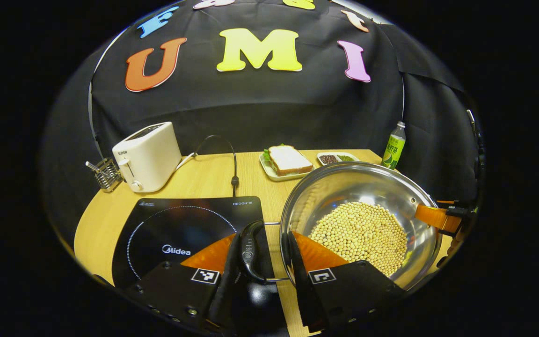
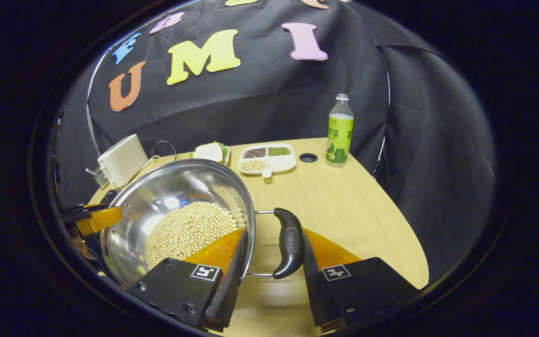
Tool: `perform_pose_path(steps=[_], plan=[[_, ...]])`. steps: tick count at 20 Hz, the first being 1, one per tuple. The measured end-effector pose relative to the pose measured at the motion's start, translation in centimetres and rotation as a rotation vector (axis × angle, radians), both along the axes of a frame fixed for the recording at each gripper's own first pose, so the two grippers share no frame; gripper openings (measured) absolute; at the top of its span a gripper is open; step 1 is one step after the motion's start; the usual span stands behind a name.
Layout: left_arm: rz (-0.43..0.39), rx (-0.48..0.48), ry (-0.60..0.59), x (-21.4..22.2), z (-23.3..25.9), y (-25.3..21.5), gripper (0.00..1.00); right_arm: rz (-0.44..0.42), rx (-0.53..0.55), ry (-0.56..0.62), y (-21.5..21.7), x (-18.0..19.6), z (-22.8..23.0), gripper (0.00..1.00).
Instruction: First push the handle of the pot to place it horizontally, then grasp the pot with both hands and set it on the induction cooktop.
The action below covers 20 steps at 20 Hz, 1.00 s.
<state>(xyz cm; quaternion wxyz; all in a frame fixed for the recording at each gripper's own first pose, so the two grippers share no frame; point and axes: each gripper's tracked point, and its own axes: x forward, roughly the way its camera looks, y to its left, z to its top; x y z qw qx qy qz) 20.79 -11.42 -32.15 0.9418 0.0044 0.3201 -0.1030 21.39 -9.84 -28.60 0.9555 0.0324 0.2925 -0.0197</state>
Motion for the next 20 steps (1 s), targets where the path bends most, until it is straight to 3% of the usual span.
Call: perform_pose_path(steps=[11,20], plan=[[0.085,-0.018,-0.069,-2.8,7.0,8.7,0.54,0.063,0.003,-0.057,9.1,-2.6,6.4,0.63],[0.178,-0.007,-0.081,-1.8,8.2,18.9,0.54,0.151,0.003,-0.062,19.8,-0.5,7.7,0.64]])
